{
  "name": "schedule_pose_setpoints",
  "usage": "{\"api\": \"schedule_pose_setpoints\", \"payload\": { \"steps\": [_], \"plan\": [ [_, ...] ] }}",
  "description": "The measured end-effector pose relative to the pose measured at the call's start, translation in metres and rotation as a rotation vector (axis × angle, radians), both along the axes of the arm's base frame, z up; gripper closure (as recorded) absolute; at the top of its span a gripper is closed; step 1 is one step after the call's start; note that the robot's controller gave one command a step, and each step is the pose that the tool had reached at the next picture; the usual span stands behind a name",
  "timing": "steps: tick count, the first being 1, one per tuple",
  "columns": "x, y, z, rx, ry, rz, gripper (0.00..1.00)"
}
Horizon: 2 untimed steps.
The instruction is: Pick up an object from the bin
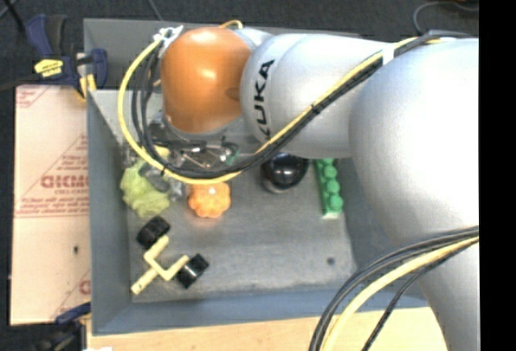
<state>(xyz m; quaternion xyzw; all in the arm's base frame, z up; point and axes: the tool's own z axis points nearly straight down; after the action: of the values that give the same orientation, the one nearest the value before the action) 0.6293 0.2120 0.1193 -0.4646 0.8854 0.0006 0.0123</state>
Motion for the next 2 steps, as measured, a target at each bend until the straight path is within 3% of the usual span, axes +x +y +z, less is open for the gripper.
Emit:
{"api": "schedule_pose_setpoints", "payload": {
  "steps": [2],
  "plan": [
    [0.002,0.0,0.047,0.002,-0.007,-0.002,1.0]
  ]
}}
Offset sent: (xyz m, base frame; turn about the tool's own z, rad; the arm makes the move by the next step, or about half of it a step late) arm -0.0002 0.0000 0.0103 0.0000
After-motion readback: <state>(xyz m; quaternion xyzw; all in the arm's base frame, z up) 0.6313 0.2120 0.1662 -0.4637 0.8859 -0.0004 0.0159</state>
